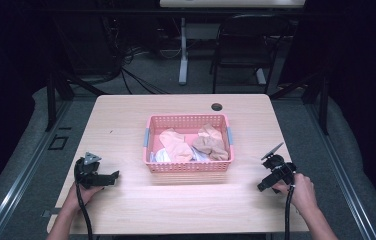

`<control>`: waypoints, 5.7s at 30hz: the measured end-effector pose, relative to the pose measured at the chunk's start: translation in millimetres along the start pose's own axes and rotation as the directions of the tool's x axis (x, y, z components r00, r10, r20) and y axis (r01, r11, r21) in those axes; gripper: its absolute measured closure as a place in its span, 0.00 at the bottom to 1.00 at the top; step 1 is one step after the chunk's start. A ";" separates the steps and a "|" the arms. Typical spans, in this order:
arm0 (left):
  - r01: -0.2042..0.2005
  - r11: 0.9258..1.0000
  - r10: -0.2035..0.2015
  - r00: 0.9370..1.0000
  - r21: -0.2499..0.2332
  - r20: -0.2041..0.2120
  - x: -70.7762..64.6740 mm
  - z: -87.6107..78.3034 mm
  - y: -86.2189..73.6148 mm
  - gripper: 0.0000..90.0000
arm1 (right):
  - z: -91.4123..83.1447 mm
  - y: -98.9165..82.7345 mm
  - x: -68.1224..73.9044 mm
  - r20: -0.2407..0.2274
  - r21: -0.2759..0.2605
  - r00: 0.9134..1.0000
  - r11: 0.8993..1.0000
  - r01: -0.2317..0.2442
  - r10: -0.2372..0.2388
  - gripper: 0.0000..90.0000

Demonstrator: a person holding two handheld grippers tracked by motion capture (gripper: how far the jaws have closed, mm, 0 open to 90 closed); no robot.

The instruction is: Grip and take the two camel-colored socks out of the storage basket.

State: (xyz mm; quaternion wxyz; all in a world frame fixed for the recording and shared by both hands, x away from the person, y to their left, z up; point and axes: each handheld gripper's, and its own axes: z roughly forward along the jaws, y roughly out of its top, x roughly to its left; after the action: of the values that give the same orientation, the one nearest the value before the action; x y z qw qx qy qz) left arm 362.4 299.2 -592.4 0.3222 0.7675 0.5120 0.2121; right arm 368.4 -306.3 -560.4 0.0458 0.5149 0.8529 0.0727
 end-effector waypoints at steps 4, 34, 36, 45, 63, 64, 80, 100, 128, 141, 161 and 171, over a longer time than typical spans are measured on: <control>-0.002 1.000 0.002 1.000 0.002 -0.001 0.0 -0.2 -0.1 0.01 | -2.7 2.3 -1.4 0.004 0.043 1.000 0.999 0.030 -0.031 0.00; -0.003 1.000 0.003 1.000 0.000 0.001 0.2 0.1 0.1 0.00 | -35.3 11.5 5.7 -0.038 0.036 0.998 0.998 0.053 -0.052 0.02; -0.003 1.000 0.003 1.000 0.000 0.001 0.3 0.1 0.2 0.00 | -39.2 13.4 6.3 -0.047 0.049 0.997 0.997 0.062 -0.060 0.02; 0.011 1.000 -0.011 1.000 0.000 -0.013 -1.0 1.3 1.3 0.00 | -51.6 19.9 10.3 -0.054 0.021 0.997 0.998 0.065 -0.064 0.02; 0.016 1.000 -0.016 1.000 -0.001 -0.018 -1.2 1.8 1.6 0.00 | -76.2 34.1 15.2 -0.055 -0.012 0.995 0.997 0.077 -0.078 0.02; 0.016 1.000 -0.016 1.000 -0.001 -0.018 -1.3 1.8 1.6 0.00 | -76.8 35.1 15.6 -0.065 -0.020 0.995 0.997 0.073 -0.074 0.02; 0.020 1.000 -0.020 1.000 0.000 -0.020 -1.9 1.2 1.2 0.00 | -104.7 66.8 25.1 -0.052 -0.025 0.990 0.991 0.132 -0.133 0.02; 0.013 1.000 -0.013 1.000 0.000 -0.007 -0.9 0.0 0.0 0.01 | -126.2 141.7 80.2 -0.033 -0.040 0.965 0.965 0.259 -0.260 0.02; 0.013 1.000 -0.013 1.000 -0.001 -0.008 -0.9 0.0 0.0 0.01 | -40.0 203.2 114.8 -0.102 0.110 0.949 0.944 0.310 -0.299 0.18; 0.013 1.000 -0.013 1.000 -0.001 -0.007 -0.9 0.0 -0.1 0.01 | -24.1 203.1 117.6 -0.034 0.162 0.960 0.946 0.280 -0.278 0.71; 0.013 1.000 -0.013 1.000 0.000 -0.007 -0.9 -0.1 -0.1 0.01 | -49.0 199.8 109.3 -0.030 0.094 0.965 0.961 0.261 -0.259 0.91; 0.013 1.000 -0.013 1.000 0.000 -0.007 -0.9 -0.1 0.0 0.01 | -72.3 200.4 108.4 -0.034 0.051 0.965 0.964 0.260 -0.259 0.92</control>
State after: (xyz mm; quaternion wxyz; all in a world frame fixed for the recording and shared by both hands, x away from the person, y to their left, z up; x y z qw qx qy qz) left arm 362.0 298.5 -592.4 0.3217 0.7633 0.5182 0.2129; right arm 481.6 -123.9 -455.2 0.0291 0.3988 0.9152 0.0497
